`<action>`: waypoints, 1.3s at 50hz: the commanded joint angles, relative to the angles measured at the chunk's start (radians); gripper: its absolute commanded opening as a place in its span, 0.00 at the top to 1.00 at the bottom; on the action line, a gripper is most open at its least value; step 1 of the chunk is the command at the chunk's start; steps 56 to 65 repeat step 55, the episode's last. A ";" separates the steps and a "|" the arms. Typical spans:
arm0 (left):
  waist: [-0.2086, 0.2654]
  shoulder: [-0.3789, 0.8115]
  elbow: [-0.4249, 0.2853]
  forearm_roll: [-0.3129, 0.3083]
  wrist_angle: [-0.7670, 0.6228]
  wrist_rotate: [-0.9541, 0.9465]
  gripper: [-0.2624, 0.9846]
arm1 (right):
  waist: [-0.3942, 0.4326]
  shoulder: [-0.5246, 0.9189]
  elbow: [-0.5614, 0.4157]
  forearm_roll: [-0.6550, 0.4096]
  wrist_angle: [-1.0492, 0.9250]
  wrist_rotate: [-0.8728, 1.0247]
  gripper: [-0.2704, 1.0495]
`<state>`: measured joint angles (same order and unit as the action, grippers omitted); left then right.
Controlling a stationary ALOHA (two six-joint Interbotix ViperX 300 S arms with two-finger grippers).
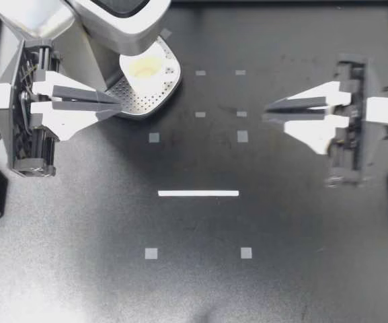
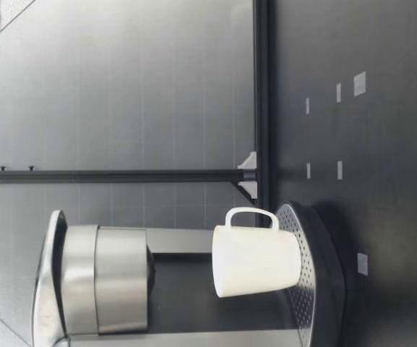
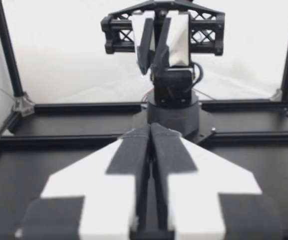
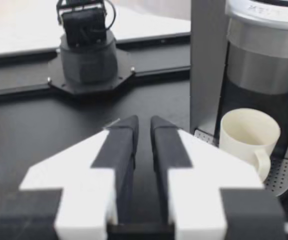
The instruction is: Place the coffee capsule inside the capsule container, then place the cup onto the center of the cup tray.
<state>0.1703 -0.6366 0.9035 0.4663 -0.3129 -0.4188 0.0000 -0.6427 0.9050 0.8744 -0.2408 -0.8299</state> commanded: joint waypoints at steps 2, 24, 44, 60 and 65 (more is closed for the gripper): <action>0.000 -0.009 -0.012 -0.002 -0.017 0.002 0.72 | 0.009 -0.032 -0.003 -0.002 -0.009 0.003 0.59; -0.002 -0.009 -0.011 -0.002 -0.035 -0.002 0.72 | 0.017 -0.041 0.005 -0.003 -0.012 0.005 0.59; -0.002 -0.003 -0.009 -0.002 -0.037 0.000 0.72 | 0.017 -0.044 0.005 -0.003 -0.014 0.003 0.59; 0.000 0.006 0.017 -0.002 -0.069 0.008 0.72 | 0.017 -0.046 0.008 -0.006 -0.017 0.003 0.59; 0.000 0.006 0.017 -0.002 -0.069 0.008 0.72 | 0.017 -0.046 0.008 -0.006 -0.017 0.003 0.59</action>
